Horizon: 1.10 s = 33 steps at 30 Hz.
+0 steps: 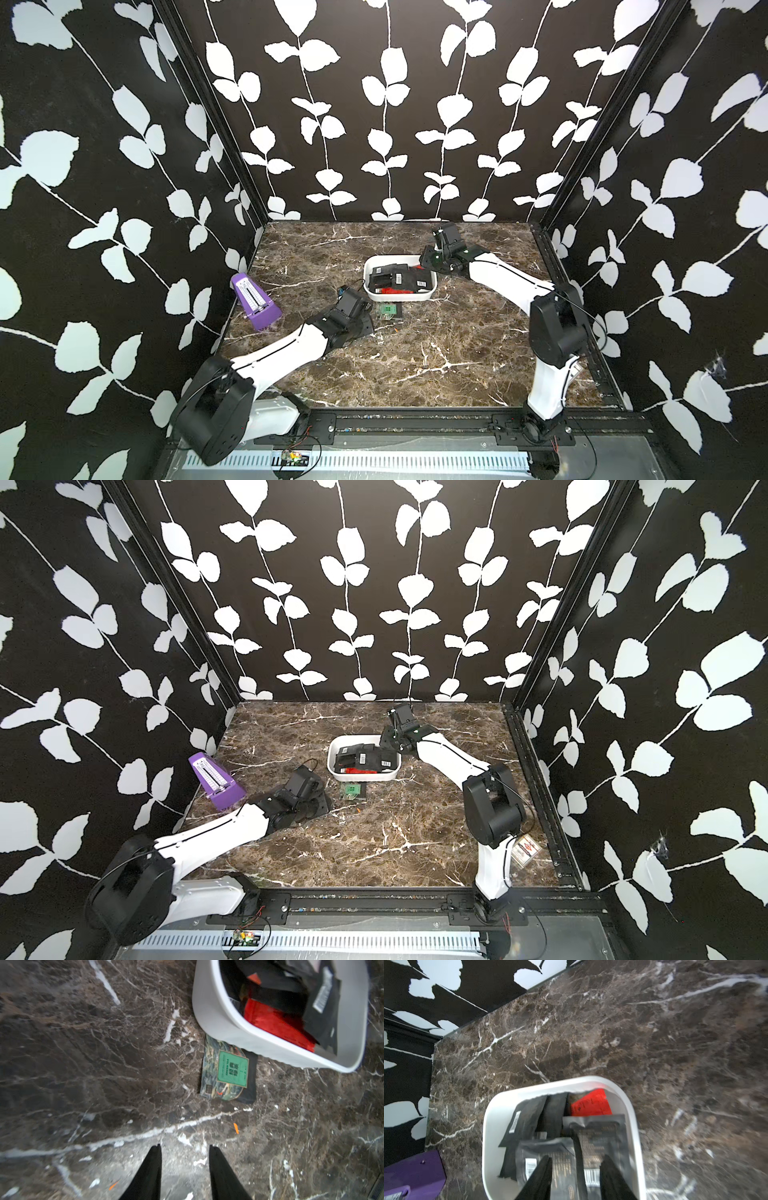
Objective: Put the tea bags into the storage box
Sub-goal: Place the tea bag in the storage box, then pick up the tea bag from the center of the board.
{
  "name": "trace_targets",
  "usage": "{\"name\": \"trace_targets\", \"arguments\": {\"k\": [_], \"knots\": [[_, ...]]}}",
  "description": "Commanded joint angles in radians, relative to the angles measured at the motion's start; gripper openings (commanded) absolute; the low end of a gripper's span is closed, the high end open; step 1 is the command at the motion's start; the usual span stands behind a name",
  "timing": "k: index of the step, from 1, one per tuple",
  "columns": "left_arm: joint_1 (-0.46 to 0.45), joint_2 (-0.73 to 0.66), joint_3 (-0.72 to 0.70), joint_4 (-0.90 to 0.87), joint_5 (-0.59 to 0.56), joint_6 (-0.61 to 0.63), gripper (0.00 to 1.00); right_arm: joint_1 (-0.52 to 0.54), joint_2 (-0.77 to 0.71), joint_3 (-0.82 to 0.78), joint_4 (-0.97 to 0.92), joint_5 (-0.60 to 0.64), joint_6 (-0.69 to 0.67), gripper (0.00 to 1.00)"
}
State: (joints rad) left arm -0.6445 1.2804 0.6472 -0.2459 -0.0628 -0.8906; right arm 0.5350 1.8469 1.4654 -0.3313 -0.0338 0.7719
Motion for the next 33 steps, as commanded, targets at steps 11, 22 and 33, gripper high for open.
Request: {"name": "trace_targets", "arguments": {"k": [11,22,33], "knots": [[0.019,0.142,0.013,0.166,0.050,-0.041,0.36,0.127,-0.387,-0.519,0.167,-0.045,0.081,0.30],[0.019,0.213,-0.001,0.239,0.044,-0.088,0.35,0.216,-0.399,-0.616,0.251,-0.020,0.149,0.28],[0.019,0.266,-0.003,0.261,0.049,-0.105,0.31,0.232,-0.386,-0.643,0.282,-0.018,0.169,0.26]]}}
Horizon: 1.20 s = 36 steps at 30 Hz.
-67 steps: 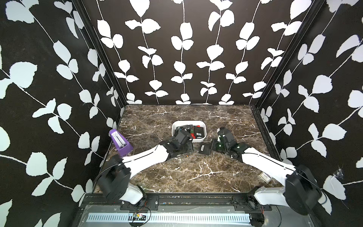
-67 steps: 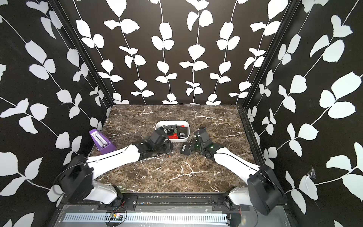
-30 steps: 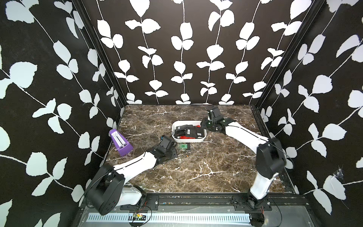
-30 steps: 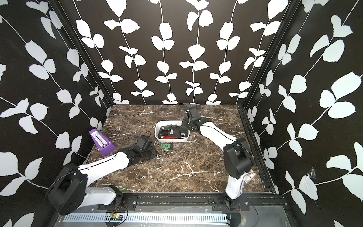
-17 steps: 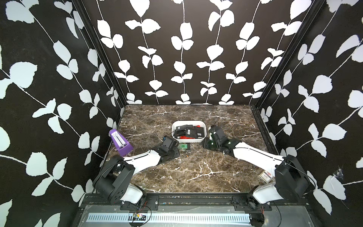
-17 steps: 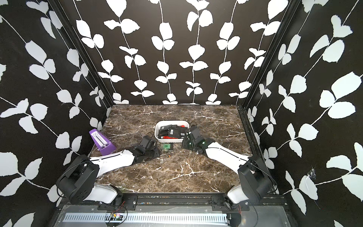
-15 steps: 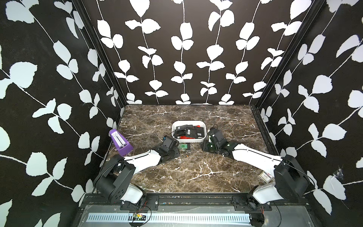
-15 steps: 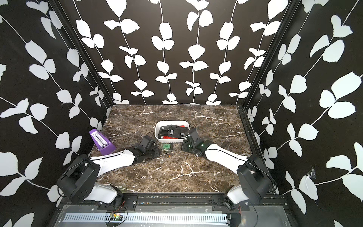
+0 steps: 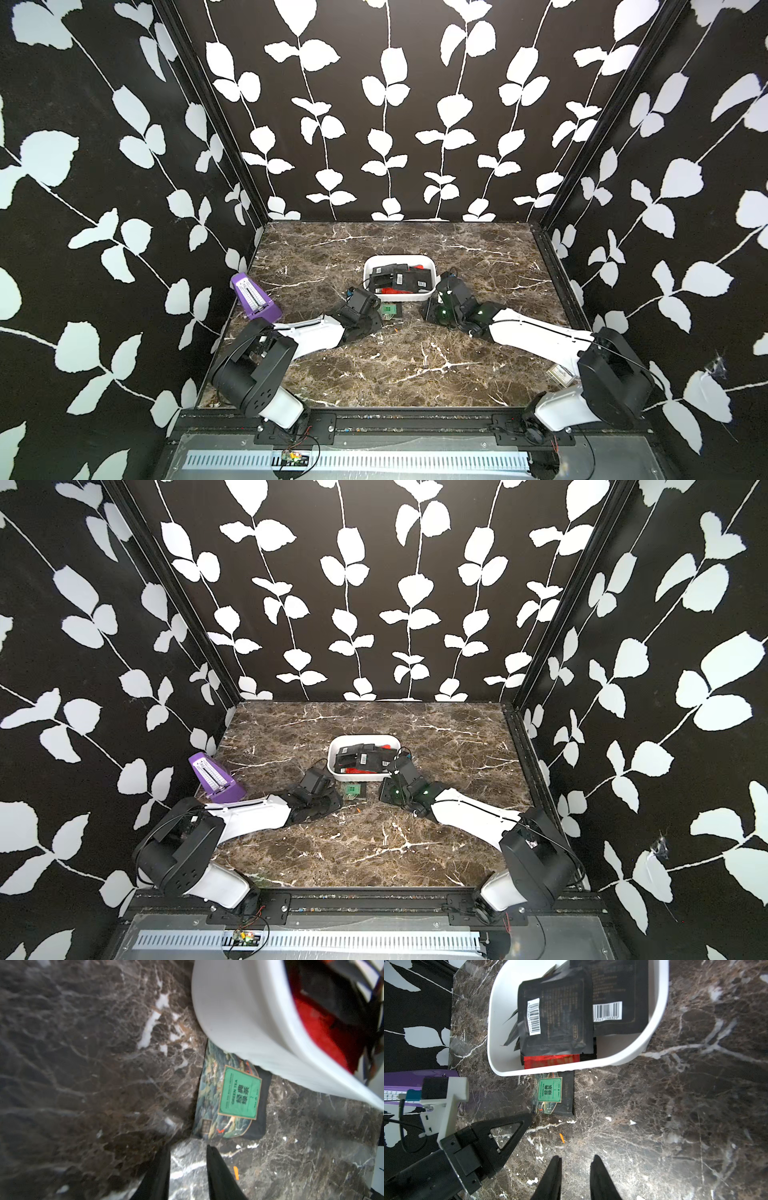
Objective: Put the tea bags into the storage box
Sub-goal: Pick up the tea bag from the center of the board.
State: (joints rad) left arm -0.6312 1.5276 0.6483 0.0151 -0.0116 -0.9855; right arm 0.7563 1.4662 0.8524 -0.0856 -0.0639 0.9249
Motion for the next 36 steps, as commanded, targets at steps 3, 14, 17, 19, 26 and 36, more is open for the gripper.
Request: {"name": "trace_targets", "arguments": {"k": [3,14,17,19,26,36], "knots": [[0.005,0.039,0.001,0.010,0.002,-0.014,0.30,0.014,-0.005,-0.036,0.041,0.014,0.020,0.26],[0.005,0.095,0.013,0.023,0.001,-0.015,0.21,0.023,-0.005,-0.049,0.047,0.016,0.028,0.25],[0.005,0.098,0.014,0.019,0.000,-0.016,0.15,0.025,-0.005,-0.051,0.049,0.017,0.028,0.24],[0.005,0.098,0.014,0.017,0.000,-0.015,0.12,0.029,-0.003,-0.052,0.050,0.016,0.029,0.24],[0.005,0.079,0.017,0.005,0.003,-0.018,0.00,0.032,-0.004,-0.053,0.052,0.021,0.032,0.24],[0.004,-0.077,-0.028,-0.072,0.000,-0.042,0.00,0.033,-0.027,-0.062,0.041,0.038,0.032,0.24]]}}
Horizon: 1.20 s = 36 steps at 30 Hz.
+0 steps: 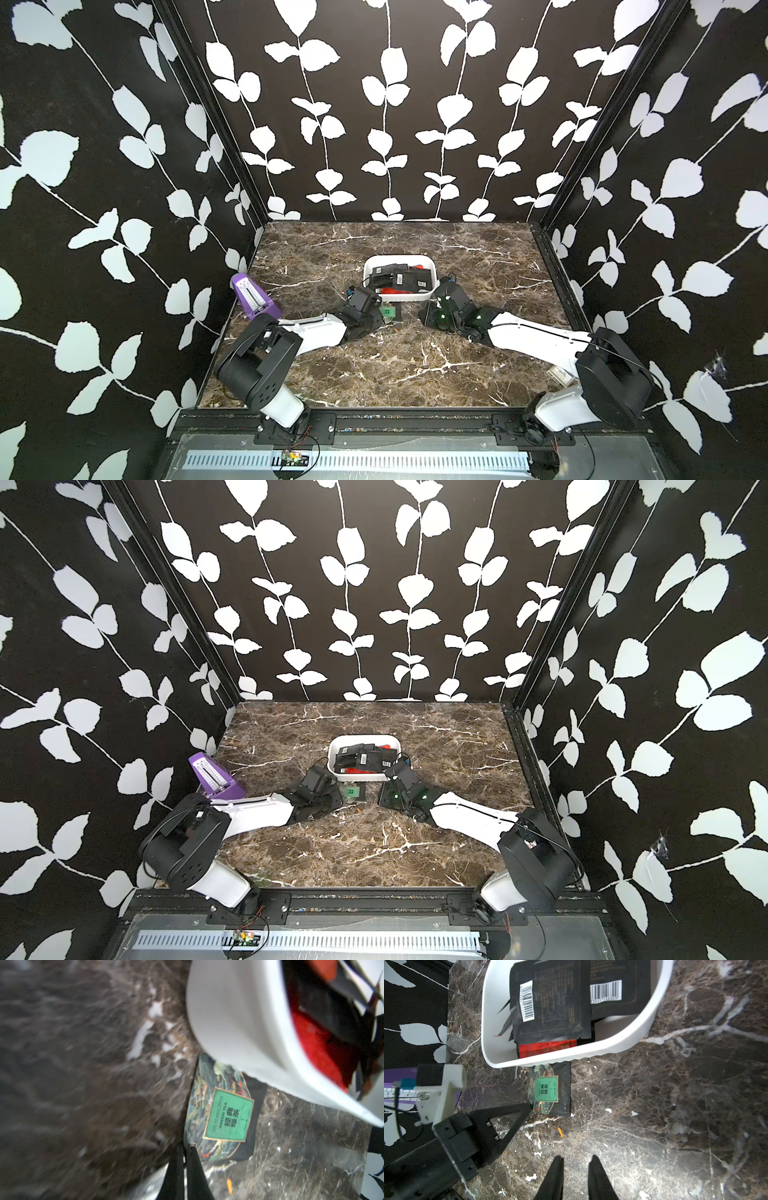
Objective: Put the tea bags into the storage box
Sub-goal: Pick up the tea bag from the center of the board, then place the tea bag in the storage box.
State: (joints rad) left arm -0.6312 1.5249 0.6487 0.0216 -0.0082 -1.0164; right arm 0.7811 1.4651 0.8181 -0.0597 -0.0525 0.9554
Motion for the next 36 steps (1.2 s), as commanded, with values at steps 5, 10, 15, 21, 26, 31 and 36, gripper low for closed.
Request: {"name": "trace_targets", "arguments": {"k": [5,10,15,21,26,31,36], "knots": [[0.005,-0.240,-0.050,-0.238,-0.018,-0.003,0.00,0.007,-0.042,-0.035,0.009,0.036,0.000,0.24],[0.005,-0.463,-0.001,-0.464,-0.050,0.039,0.00,0.008,-0.077,-0.047,-0.011,0.062,-0.003,0.24],[0.005,-0.562,0.127,-0.573,-0.072,0.099,0.00,0.008,-0.117,-0.065,-0.035,0.096,-0.009,0.24],[0.005,-0.445,0.316,-0.503,-0.004,0.154,0.00,0.008,-0.167,-0.092,-0.067,0.131,-0.015,0.23],[0.006,-0.283,0.459,-0.422,0.052,0.184,0.00,0.008,-0.224,-0.128,-0.080,0.171,-0.006,0.24],[0.004,-0.127,0.579,-0.332,0.121,0.176,0.00,0.007,-0.278,-0.153,-0.105,0.210,0.000,0.24],[0.003,0.008,0.665,-0.277,0.139,0.176,0.00,0.007,-0.321,-0.181,-0.125,0.239,0.004,0.24]]}}
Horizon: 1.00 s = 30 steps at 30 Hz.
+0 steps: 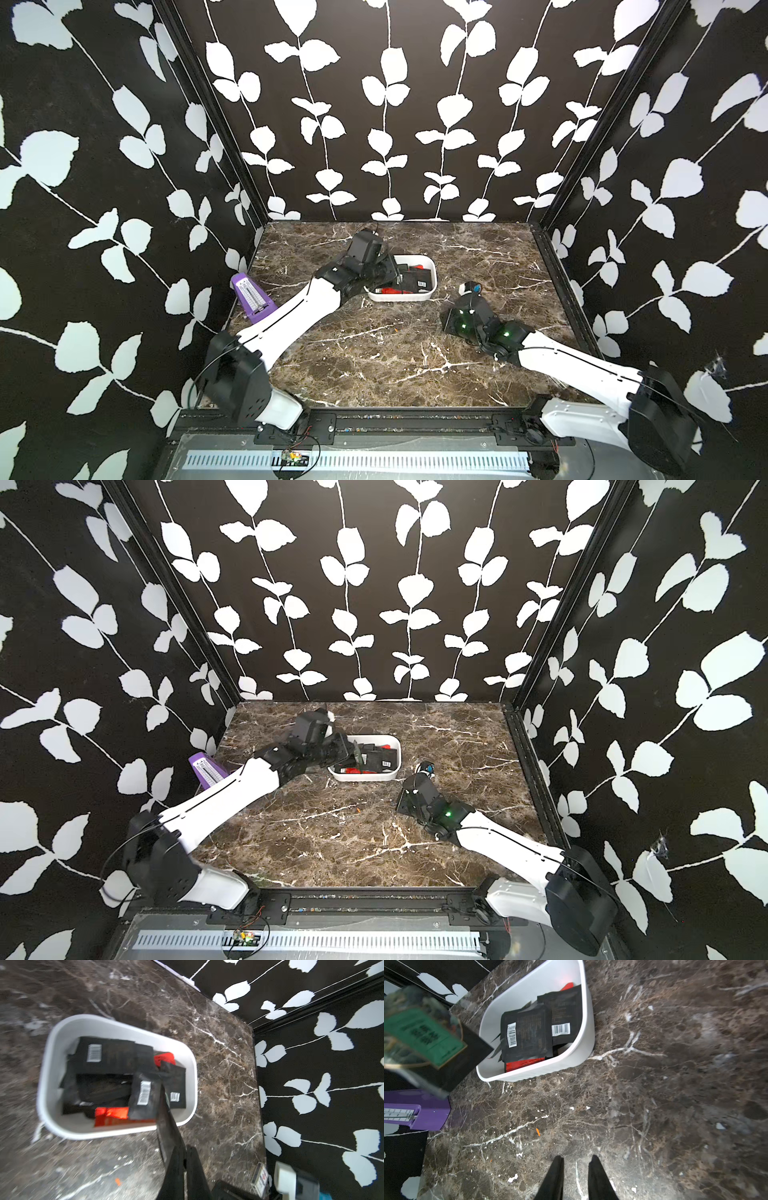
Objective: Put the tea bags into the storage box
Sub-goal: Place the tea bag in the storage box.
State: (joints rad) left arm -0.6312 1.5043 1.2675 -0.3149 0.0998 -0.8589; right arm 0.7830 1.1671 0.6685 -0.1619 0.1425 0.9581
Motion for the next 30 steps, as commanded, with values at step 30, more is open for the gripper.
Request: {"name": "trace_targets", "arguments": {"k": [30], "knots": [[0.020,0.281,-0.012,0.165,-0.087,0.098,0.00,0.006,-0.075,-0.073,-0.054,0.047,0.004,0.25]]}}
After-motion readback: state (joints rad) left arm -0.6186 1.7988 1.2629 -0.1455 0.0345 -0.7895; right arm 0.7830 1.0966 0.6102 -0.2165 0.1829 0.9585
